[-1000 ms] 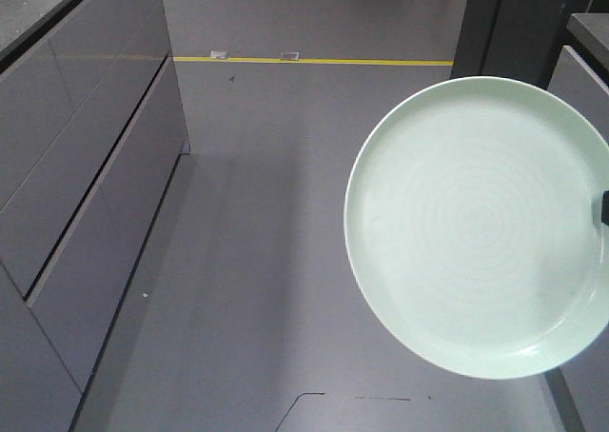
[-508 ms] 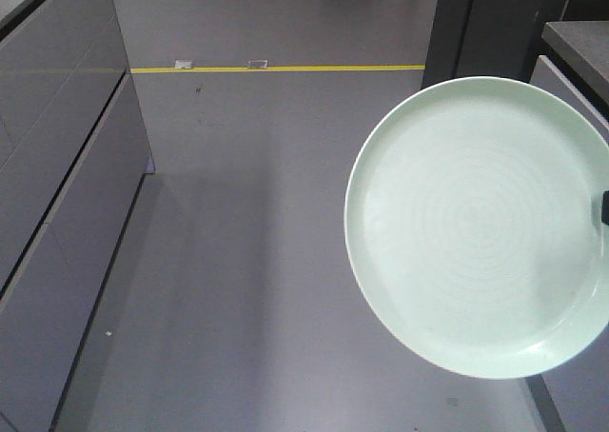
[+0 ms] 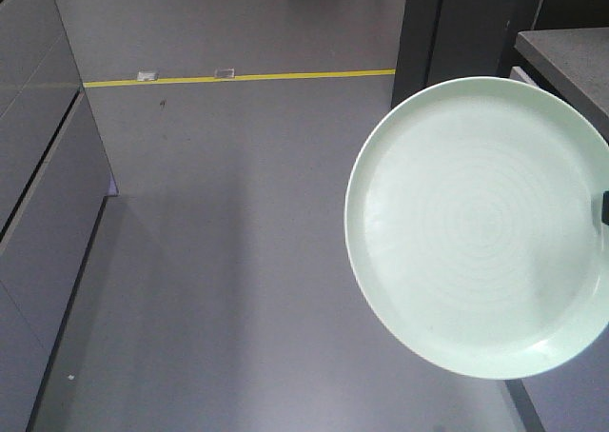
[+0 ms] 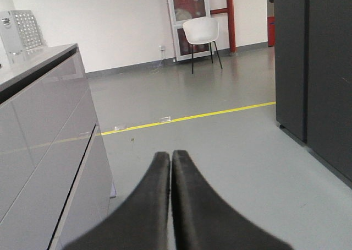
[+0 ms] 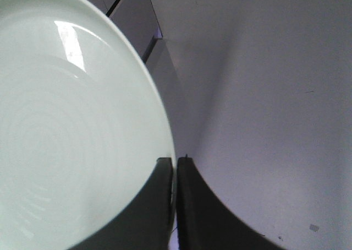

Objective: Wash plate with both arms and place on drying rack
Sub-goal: 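Carry the plate in the right gripper while driving along the floor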

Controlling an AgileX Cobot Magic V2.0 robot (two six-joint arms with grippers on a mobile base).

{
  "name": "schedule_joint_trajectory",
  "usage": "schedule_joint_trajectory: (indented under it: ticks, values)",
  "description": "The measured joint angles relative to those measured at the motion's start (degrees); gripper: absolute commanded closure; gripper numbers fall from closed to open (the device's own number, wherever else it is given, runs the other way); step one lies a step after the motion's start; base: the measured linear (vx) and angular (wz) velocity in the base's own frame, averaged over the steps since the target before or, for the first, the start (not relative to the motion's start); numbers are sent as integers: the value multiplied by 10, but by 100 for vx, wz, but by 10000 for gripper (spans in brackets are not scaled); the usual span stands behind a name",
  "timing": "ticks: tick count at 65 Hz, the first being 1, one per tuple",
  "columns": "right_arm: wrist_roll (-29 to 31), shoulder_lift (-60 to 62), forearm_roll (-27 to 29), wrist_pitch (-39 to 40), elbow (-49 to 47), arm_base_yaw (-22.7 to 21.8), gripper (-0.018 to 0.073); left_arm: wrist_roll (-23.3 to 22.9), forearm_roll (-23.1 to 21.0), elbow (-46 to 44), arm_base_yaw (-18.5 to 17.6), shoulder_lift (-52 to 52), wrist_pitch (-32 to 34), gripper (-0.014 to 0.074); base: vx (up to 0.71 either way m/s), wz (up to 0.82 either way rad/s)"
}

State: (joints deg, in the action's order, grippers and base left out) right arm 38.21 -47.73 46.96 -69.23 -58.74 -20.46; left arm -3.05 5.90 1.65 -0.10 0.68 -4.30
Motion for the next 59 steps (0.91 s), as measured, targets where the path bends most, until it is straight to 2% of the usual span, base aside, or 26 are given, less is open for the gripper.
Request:
schedule_joint_trajectory:
  ticks: [59]
  values:
    - [0, 0, 0, 0, 0, 0, 570, 0, 0, 0, 0, 0, 0, 602, 20, -4]
